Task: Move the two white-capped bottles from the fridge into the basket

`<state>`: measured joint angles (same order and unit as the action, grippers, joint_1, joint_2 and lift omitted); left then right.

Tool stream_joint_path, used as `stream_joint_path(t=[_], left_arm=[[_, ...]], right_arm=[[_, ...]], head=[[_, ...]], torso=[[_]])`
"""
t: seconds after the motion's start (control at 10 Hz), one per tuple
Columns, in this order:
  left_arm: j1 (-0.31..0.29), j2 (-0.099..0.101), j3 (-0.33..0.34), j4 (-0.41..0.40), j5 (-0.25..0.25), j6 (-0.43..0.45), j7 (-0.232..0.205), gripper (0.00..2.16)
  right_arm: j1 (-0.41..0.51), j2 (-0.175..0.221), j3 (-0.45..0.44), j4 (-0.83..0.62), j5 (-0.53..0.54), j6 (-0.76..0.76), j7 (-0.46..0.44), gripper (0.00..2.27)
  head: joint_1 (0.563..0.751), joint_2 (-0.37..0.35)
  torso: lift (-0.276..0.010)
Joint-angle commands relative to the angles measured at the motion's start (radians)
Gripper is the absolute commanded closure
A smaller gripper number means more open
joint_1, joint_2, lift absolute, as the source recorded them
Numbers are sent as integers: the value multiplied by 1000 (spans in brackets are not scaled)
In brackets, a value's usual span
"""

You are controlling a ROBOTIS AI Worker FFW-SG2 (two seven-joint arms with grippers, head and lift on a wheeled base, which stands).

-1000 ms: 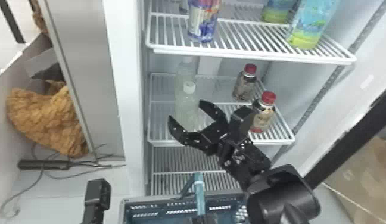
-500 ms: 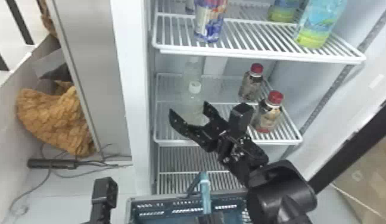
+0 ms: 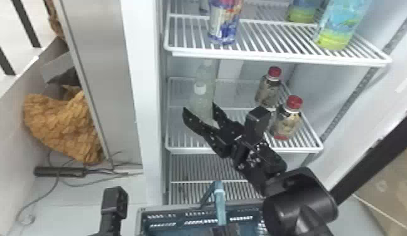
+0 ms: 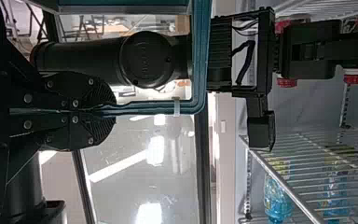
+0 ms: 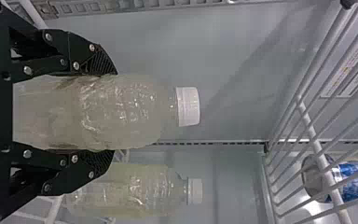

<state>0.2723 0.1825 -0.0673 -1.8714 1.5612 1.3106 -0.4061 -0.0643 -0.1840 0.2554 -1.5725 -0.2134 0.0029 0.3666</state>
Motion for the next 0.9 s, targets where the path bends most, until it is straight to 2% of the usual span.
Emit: stream_joint_path(t=[0.0, 0.3, 0.8], left_arm=[[0, 0, 0, 0, 2, 0, 0, 1118], [5, -2, 4, 0, 6, -5, -2, 1118], [5, 2, 4, 0, 8, -5, -3, 1118]], right_arm=[[10, 0, -16, -29, 12, -3, 0, 697], [106, -2, -120, -218, 58, 85, 2, 697], [393, 14, -281, -635, 52, 368, 26, 697]], head=[[695, -147], [695, -178], [695, -268]], torso=[[-260], [-260], [-260]])
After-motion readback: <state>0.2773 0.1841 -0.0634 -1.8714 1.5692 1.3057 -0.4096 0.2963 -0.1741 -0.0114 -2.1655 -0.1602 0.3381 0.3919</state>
